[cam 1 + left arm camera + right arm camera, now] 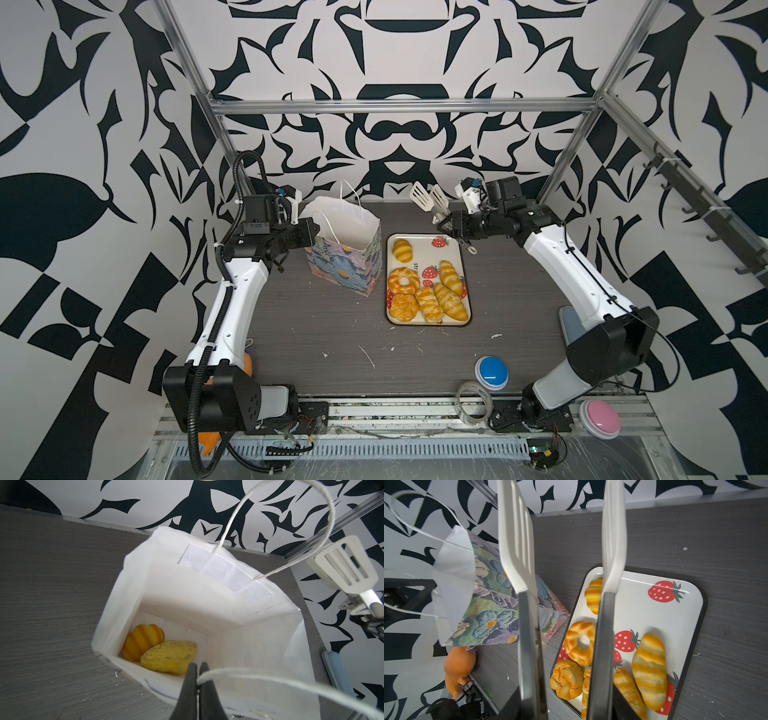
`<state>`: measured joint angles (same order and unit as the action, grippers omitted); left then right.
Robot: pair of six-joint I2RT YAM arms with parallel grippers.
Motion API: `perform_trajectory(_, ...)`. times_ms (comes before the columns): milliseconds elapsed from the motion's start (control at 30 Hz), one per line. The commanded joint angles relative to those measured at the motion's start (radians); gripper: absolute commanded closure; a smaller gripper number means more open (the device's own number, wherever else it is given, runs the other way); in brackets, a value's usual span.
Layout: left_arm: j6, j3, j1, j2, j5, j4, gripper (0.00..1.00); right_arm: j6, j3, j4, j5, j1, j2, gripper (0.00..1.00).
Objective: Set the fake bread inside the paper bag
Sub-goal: 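Withdraw the tongs with the right gripper and lower onto a striped bun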
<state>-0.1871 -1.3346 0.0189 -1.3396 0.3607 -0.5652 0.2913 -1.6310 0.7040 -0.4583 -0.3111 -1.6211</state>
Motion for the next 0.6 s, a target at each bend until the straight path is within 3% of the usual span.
perform_trajectory(0,-0.01,0.018,-0.005,0.023,0.017,-0.002,1.0,0.014,0.014,-0.041,0.016,-0.002,-0.023,0.49)
perform_trajectory(567,-0.011,0.021,-0.004,0.023,0.021,-0.001,1.0,0.042,0.104,-0.074,0.046,-0.057,-0.191,0.47)
